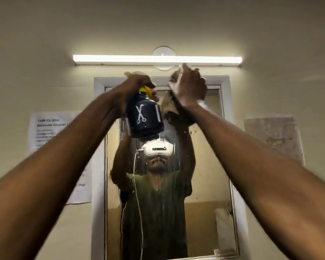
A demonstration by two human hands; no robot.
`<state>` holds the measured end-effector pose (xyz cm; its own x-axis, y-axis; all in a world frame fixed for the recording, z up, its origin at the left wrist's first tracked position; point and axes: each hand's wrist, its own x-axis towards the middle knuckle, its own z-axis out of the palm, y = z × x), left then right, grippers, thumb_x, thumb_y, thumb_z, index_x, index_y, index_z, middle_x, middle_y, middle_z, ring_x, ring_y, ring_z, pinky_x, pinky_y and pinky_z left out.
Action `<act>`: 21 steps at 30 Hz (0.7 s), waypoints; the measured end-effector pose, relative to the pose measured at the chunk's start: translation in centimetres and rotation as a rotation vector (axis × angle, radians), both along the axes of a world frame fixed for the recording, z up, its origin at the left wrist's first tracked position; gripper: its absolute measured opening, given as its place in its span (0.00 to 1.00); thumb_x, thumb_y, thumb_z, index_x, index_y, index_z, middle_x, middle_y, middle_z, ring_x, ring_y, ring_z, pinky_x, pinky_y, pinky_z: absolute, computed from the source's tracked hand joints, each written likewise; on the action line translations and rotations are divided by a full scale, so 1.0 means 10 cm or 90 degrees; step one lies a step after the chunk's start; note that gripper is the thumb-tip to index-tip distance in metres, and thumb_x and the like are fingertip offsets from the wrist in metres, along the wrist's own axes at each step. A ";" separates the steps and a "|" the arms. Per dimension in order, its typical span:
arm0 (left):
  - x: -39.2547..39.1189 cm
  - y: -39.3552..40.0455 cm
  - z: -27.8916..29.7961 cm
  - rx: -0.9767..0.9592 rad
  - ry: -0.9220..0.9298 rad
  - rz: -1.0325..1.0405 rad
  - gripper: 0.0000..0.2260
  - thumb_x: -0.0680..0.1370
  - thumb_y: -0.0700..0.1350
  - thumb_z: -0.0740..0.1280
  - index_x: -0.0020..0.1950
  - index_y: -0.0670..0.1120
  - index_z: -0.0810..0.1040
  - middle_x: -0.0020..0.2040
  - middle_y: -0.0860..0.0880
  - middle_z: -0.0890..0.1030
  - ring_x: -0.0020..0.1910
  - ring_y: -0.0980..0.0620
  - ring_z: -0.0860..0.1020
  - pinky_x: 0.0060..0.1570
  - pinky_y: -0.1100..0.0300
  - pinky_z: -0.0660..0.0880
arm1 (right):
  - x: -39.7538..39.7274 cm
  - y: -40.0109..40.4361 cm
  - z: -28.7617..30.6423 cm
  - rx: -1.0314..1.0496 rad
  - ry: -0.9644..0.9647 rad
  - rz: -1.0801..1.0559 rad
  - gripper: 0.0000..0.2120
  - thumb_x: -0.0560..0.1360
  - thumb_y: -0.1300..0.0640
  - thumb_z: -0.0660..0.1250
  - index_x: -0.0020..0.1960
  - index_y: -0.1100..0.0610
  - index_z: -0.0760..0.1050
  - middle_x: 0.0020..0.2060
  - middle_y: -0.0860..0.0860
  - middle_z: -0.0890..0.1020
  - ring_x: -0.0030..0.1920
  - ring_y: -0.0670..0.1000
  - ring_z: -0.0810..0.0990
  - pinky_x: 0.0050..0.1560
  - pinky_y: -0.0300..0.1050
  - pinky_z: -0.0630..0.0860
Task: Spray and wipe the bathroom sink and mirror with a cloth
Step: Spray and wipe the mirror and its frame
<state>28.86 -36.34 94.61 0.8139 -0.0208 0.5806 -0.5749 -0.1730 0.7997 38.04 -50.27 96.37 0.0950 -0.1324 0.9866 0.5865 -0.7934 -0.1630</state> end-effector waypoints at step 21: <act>0.28 -0.83 -0.19 0.046 0.036 -0.050 0.02 0.75 0.41 0.62 0.46 0.43 0.72 0.36 0.48 0.77 0.34 0.53 0.75 0.29 0.67 0.73 | 0.22 -1.11 -0.17 0.027 0.045 -0.086 0.18 0.73 0.49 0.68 0.60 0.55 0.72 0.53 0.59 0.79 0.52 0.60 0.78 0.43 0.46 0.70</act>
